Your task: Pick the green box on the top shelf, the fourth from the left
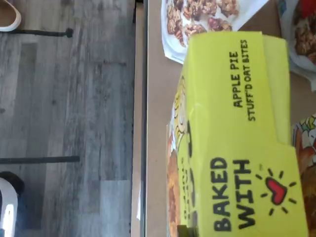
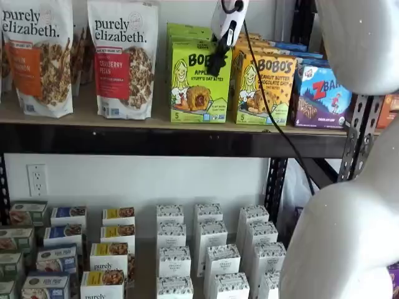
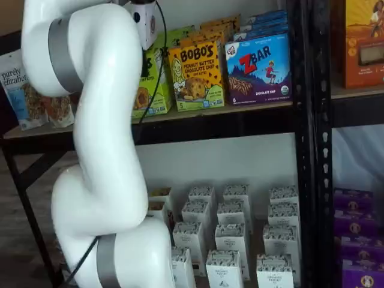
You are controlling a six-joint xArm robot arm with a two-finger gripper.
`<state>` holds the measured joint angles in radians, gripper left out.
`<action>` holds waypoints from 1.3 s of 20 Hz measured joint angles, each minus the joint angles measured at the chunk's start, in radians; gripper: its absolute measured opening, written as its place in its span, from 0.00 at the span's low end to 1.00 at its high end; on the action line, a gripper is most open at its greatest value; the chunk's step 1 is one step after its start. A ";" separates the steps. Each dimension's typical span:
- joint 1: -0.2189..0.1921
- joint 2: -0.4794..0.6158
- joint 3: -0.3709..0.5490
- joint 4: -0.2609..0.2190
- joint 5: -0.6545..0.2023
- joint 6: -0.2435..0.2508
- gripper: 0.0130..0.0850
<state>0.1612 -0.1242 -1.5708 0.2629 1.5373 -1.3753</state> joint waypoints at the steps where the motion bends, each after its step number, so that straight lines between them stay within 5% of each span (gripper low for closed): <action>1: 0.000 -0.002 0.002 0.000 -0.001 0.000 0.22; 3: -0.001 -0.004 0.004 0.002 -0.003 0.000 0.17; 17: -0.012 0.003 -0.056 0.015 0.097 0.003 0.17; 26: -0.012 -0.058 -0.016 0.021 0.110 0.010 0.17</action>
<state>0.1492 -0.1824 -1.5865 0.2839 1.6472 -1.3655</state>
